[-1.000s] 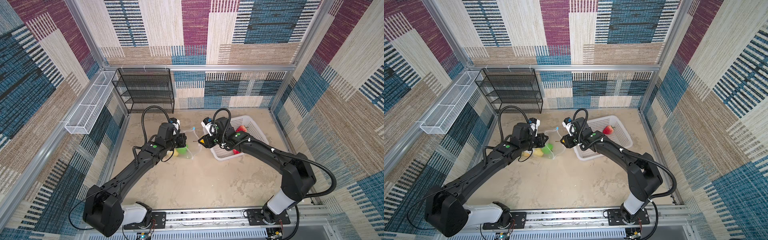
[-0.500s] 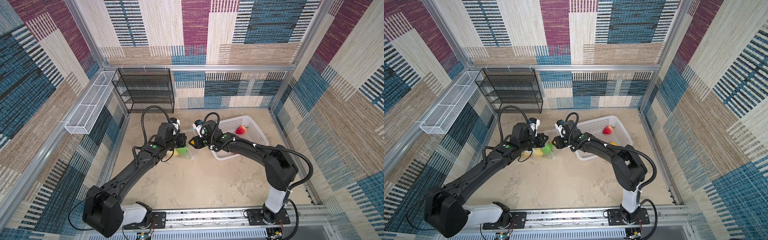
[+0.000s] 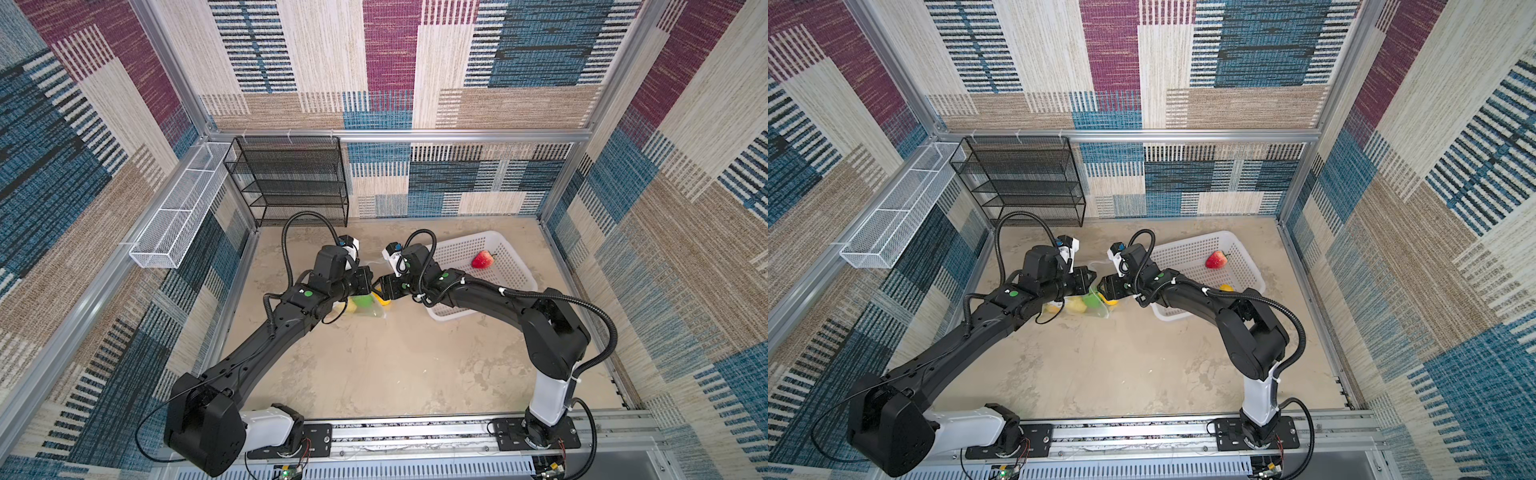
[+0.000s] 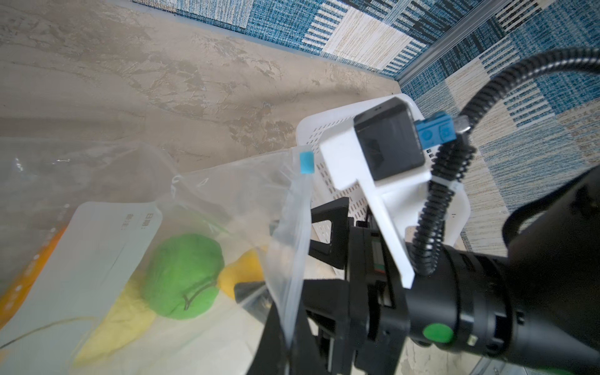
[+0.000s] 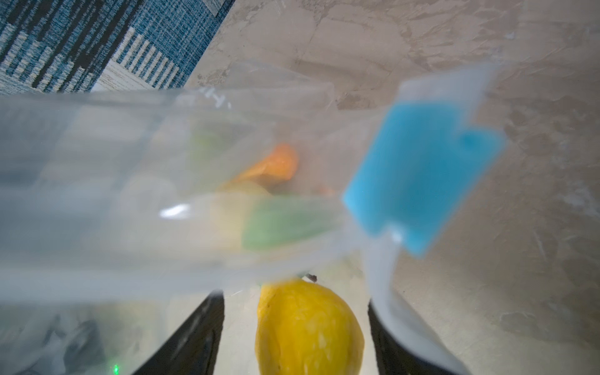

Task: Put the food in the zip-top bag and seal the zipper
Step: 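Lift the yellow pear and carry it into the bag mouth, then open the right gripper to drop the yellow pear into the bag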

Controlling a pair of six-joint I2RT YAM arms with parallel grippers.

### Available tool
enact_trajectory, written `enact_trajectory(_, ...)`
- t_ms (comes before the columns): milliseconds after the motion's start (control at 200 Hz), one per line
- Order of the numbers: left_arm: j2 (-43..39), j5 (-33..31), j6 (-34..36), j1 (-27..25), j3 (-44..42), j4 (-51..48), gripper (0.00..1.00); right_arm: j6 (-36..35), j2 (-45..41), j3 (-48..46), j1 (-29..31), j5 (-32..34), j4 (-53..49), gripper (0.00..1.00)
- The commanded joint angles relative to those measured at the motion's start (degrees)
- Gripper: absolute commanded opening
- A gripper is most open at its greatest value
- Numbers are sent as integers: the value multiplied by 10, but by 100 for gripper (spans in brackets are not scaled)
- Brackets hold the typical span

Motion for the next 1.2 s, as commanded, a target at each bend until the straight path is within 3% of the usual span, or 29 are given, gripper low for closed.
enact_trajectory(0,-11,-19,0,2,-5,2,0,-8,-29,-8,1,-3,29,75)
enact_trajectory(245,-30,-33,-7,13,-17,11,0,-21,-99,-44,-9,70,-16,71)
enact_trajectory(521,-29,-27,-13,16,-18,13,0,14,-100,-102,-21,44,2,54)
enact_trajectory(766,-32,-30,-11,16,-18,13,0,29,-62,-95,-21,52,11,41)
enact_trajectory(932,-40,-33,-9,17,-18,11,0,33,-54,-92,-22,46,15,23)
enact_trajectory(1032,-43,-34,-7,17,-17,10,0,32,-62,-87,-22,33,21,0)
enact_trajectory(1197,-56,-36,0,20,-11,6,0,19,-82,-67,-22,14,34,0)
